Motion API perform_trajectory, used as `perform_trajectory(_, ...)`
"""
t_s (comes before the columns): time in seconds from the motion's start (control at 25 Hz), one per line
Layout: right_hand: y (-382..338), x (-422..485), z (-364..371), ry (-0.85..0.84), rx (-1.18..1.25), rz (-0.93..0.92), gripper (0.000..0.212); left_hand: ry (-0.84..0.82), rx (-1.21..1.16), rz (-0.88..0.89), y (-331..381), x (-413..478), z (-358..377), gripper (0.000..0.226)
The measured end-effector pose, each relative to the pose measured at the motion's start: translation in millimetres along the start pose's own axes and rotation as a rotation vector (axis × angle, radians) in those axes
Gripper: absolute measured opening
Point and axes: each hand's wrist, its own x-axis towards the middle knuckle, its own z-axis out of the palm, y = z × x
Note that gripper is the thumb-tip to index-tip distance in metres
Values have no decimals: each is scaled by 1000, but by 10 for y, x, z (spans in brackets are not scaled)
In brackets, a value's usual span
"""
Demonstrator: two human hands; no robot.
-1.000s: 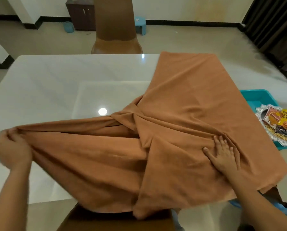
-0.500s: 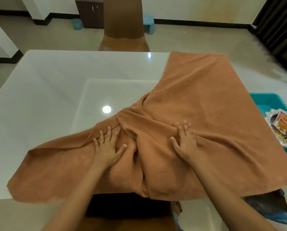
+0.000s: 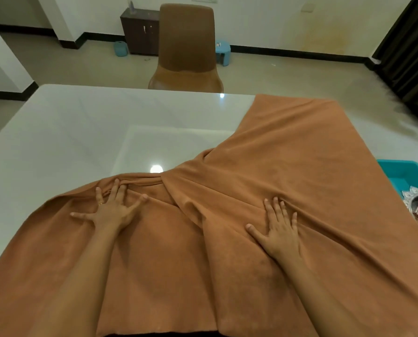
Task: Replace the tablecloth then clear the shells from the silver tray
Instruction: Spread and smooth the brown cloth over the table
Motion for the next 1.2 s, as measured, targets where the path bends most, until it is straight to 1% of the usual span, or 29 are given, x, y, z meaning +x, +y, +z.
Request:
perform_trajectory(0.04, 20, 9, -12, -6, -9, 1, 98, -18, -4, -24, -49, 96, -44, 103)
perform_trajectory(0.08, 34, 29, -14, -8, -11, 5, 98, 2, 3, -38, -93, 190, -81, 100)
perform_trajectory(0.2, 68, 102, 9, -10, 10, 46, 101, -7, -42, -101, -210, 459, -175, 90)
perform_trajectory(0.36, 257, 134, -51, 7, 13, 120, 104, -38, -63, -179, -394, 740, -280, 87)
perform_trajectory(0.44, 339, 124, -111, -29, 10, 149, 102, 2, -58, -223, -391, 793, -315, 83)
perform_trajectory(0.52, 290, 173, -176, -55, 6, 212, 94, 74, -1, -273, -188, 784, -346, 79)
perform_trajectory(0.56, 188, 255, -206, -7, 17, 237, 87, 139, 28, -255, -17, 722, -349, 75)
perform_trajectory(0.6, 39, 380, -253, 72, 36, 234, 82, 234, 29, -171, 167, 662, -298, 68)
perform_trajectory(0.64, -151, 531, -299, 151, 69, 192, 77, 328, -10, -42, 348, 595, -199, 62)
perform_trajectory(0.68, -366, 696, -327, 180, 117, 120, 71, 387, -72, 102, 484, 536, -61, 61)
perform_trajectory(0.72, -584, 871, -341, 144, 160, 21, 67, 388, -132, 221, 592, 474, 62, 67)
perform_trajectory(0.76, -785, 1042, -326, 72, 175, -92, 66, 323, -164, 288, 648, 441, 162, 78)
perform_trajectory(0.8, -971, 1201, -267, -11, 169, -176, 70, 264, -146, 305, 637, 462, 244, 87)
perform_trajectory(0.84, -1103, 1321, -178, -82, 144, -214, 77, 233, -100, 288, 593, 521, 280, 91)
perform_trajectory(0.88, -1186, 1404, -86, -119, 105, -215, 83, 202, -58, 244, 529, 619, 262, 92)
perform_trajectory(0.92, -1215, 1450, -4, -121, 74, -198, 88, 175, -41, 187, 475, 715, 205, 93)
perform_trajectory(1.04, -1186, 1489, 143, -31, 51, -166, 95, 119, -38, 68, 461, 926, 24, 96)
perform_trajectory(1.2, -1220, 1598, 164, 50, 89, -148, 99, 84, -69, 11, 572, 1074, -65, 95)
